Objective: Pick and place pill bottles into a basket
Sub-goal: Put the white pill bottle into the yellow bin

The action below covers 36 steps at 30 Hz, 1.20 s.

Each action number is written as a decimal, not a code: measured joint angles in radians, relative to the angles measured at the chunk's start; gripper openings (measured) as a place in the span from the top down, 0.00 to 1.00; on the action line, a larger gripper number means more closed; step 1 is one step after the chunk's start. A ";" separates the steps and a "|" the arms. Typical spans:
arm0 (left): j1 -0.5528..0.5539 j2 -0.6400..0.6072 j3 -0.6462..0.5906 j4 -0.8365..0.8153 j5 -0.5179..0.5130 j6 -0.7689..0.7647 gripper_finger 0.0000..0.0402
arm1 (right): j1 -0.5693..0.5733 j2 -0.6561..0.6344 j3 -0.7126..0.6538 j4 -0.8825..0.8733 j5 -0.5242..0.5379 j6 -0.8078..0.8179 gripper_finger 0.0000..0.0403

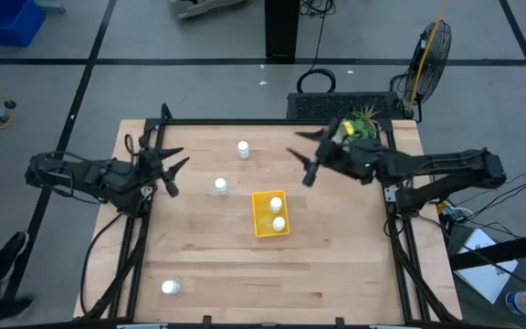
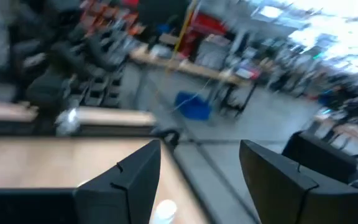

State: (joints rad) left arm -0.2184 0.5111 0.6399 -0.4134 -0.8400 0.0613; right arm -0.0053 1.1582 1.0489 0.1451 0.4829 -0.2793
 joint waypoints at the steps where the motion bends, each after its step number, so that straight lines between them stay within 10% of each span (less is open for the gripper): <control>1: 0.009 0.031 0.031 -0.031 -0.016 -0.020 0.62 | -0.009 -0.022 -0.026 0.041 0.005 -0.008 0.48; 14: 0.242 0.396 0.247 -0.134 -0.155 -0.045 0.62 | -0.035 -0.202 -0.255 0.311 -0.012 -0.109 0.48; 25: 0.500 0.564 0.338 -0.234 0.413 -0.165 0.61 | -0.035 -0.220 -0.275 0.295 -0.013 -0.111 0.48; 36: 0.644 0.742 0.440 -0.394 0.555 -0.091 0.29 | -0.035 -0.220 -0.275 0.269 -0.013 -0.100 0.48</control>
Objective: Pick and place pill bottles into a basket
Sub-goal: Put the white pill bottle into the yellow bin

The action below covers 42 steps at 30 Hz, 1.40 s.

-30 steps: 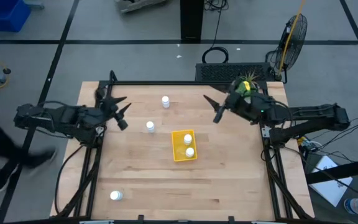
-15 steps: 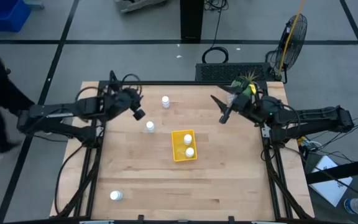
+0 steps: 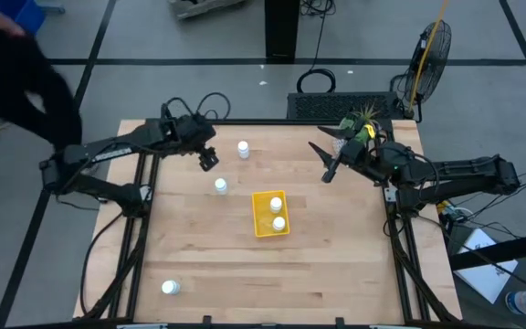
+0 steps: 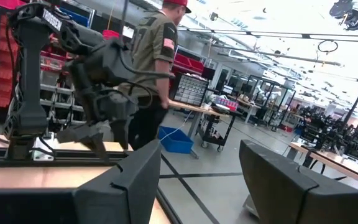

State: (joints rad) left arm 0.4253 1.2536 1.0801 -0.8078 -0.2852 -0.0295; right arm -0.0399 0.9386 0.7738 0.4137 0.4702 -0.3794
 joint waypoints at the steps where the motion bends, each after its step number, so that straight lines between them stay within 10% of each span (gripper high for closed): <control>1: 0.004 0.019 0.017 -0.002 0.028 0.005 0.25 | 0.000 0.000 0.000 0.000 0.000 0.000 0.48; 8: 0.009 0.190 0.199 -0.084 0.065 0.055 0.12 | 0.000 0.000 0.000 -0.007 0.000 0.000 0.48; 25: 0.015 0.462 0.397 -0.240 0.038 0.214 0.23 | 0.003 0.000 0.000 -0.044 -0.002 0.027 0.48; 42: 0.159 0.497 0.398 -0.171 0.357 0.178 0.33 | 0.002 0.000 0.000 -0.037 -0.003 0.045 0.48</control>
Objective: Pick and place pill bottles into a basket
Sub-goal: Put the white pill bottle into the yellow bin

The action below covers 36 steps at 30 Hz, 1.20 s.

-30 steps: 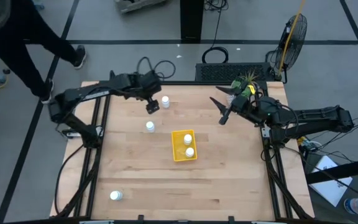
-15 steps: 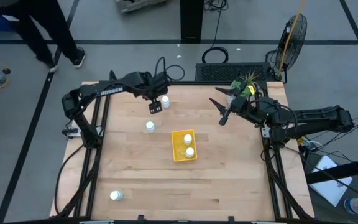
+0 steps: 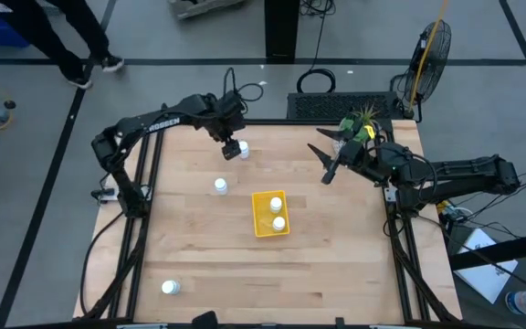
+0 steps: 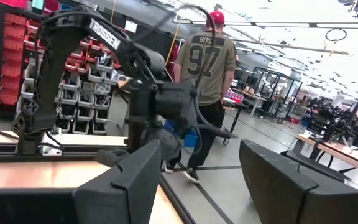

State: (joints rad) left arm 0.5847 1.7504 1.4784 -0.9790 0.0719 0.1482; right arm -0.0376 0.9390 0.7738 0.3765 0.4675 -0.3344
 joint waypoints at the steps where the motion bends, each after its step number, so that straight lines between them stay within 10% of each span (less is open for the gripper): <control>1: 0.003 0.015 0.000 -0.006 0.000 0.000 0.33 | 0.000 0.000 0.000 0.000 0.000 0.000 0.48; 14: -0.034 0.260 0.304 -0.180 0.024 0.067 0.36 | 0.000 0.000 0.000 -0.010 0.000 0.000 0.48; 36: -0.027 0.298 0.273 -0.122 -0.025 0.085 0.38 | 0.000 0.000 0.000 -0.028 0.000 -0.002 0.48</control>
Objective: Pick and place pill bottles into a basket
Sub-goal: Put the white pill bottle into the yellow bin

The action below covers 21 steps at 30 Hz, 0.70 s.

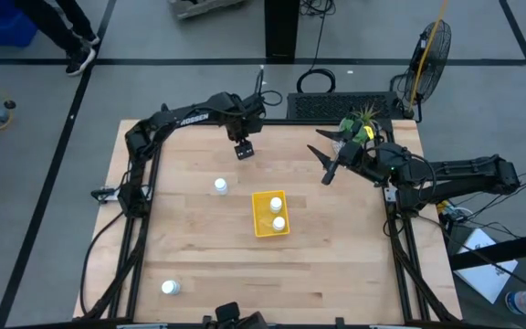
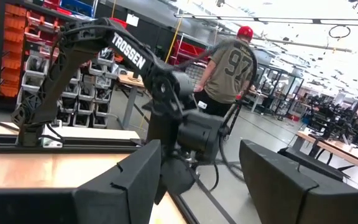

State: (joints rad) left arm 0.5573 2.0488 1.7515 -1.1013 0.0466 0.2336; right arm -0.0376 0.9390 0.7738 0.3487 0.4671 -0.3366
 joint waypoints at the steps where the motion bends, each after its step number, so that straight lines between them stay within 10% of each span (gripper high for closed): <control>1: -0.001 0.010 0.000 0.002 -0.003 -0.003 0.38 | 0.000 0.000 0.000 0.001 0.000 0.001 0.48; 21: -0.002 0.034 0.000 0.026 -0.027 0.001 0.38 | 0.000 0.000 0.000 -0.002 0.000 0.010 0.48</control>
State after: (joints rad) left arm 0.5549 2.0827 1.7512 -1.0753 0.0192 0.2348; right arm -0.0376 0.9390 0.7738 0.3466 0.4671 -0.3264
